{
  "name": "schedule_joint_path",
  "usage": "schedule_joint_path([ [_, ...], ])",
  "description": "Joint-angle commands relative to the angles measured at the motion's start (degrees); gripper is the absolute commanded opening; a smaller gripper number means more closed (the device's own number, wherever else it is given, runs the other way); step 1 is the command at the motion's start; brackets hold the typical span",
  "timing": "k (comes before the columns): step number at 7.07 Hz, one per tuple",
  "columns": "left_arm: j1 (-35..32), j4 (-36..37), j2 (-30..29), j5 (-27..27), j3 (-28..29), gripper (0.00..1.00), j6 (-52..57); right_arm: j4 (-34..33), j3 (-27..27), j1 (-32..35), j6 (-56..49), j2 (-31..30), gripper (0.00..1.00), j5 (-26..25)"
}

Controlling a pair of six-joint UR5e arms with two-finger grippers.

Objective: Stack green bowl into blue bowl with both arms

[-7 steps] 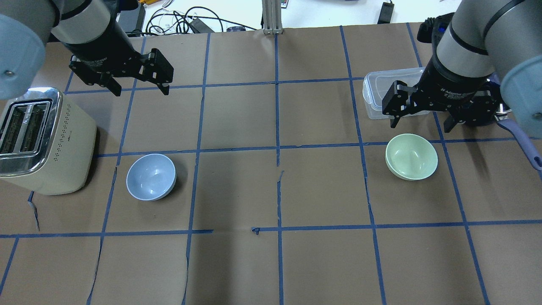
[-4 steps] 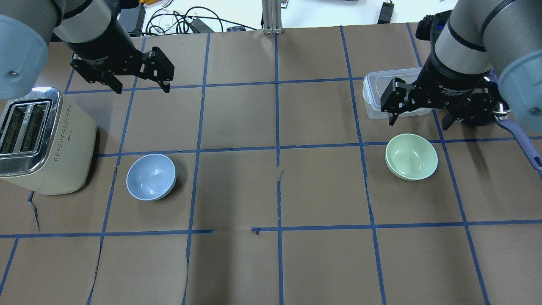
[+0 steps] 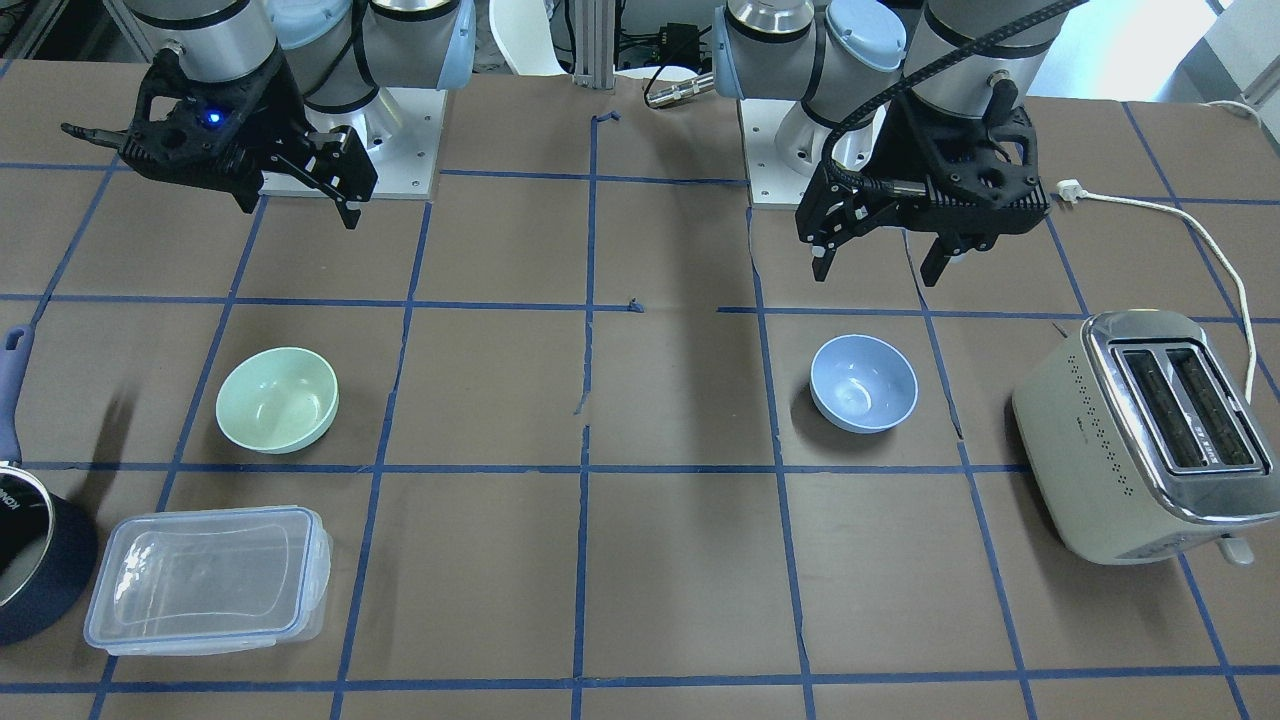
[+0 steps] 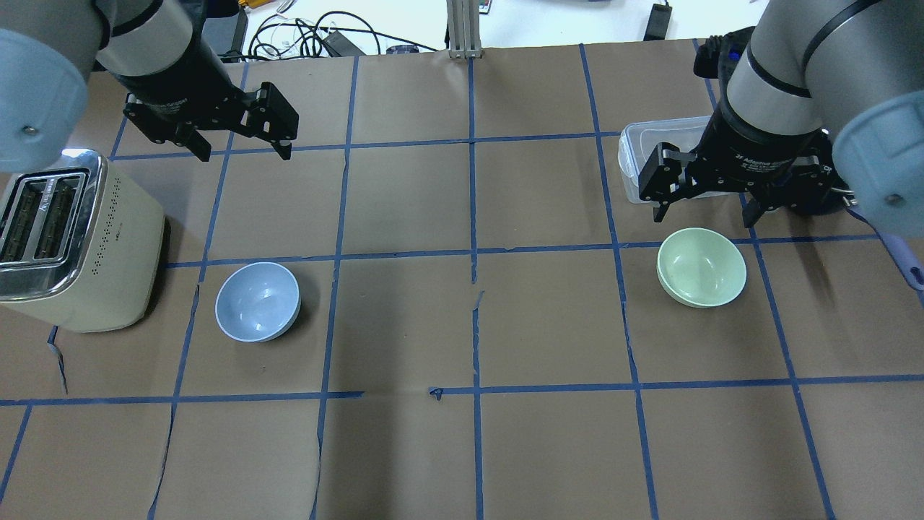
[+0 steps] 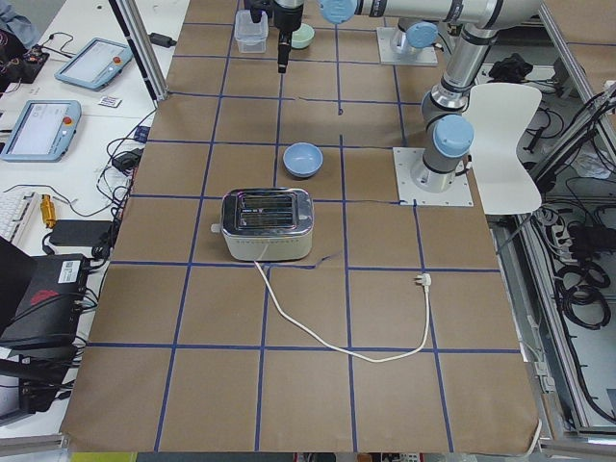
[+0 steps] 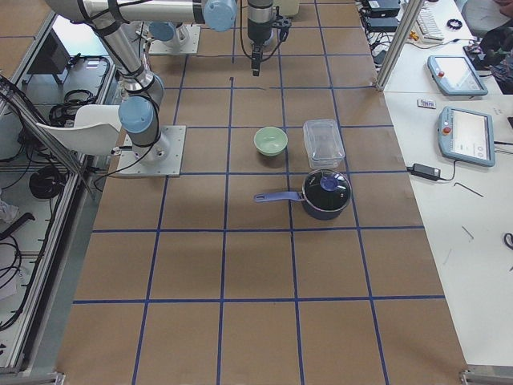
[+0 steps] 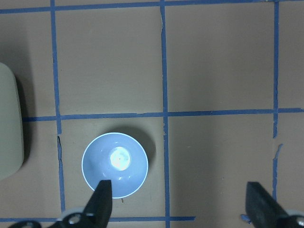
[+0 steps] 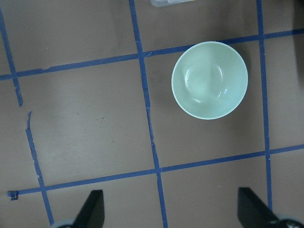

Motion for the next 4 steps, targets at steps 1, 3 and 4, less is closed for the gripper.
schedule_joint_path([
  [1,0.1,-0.5,0.2,0.5,-0.3,1.0,2.0,-0.1,0.4,0.0,-0.9,0.0,1.0,-0.2],
  [3,0.5,-1.0,0.0,0.1,-0.3,1.0,1.8,-0.9,0.5,0.0,-1.7,0.1,1.0,0.3],
  [4,0.6,-1.0,0.0,0.0,-0.3,1.0,1.9,-0.9,0.6,-0.1,-1.8,0.1,1.0,0.3],
])
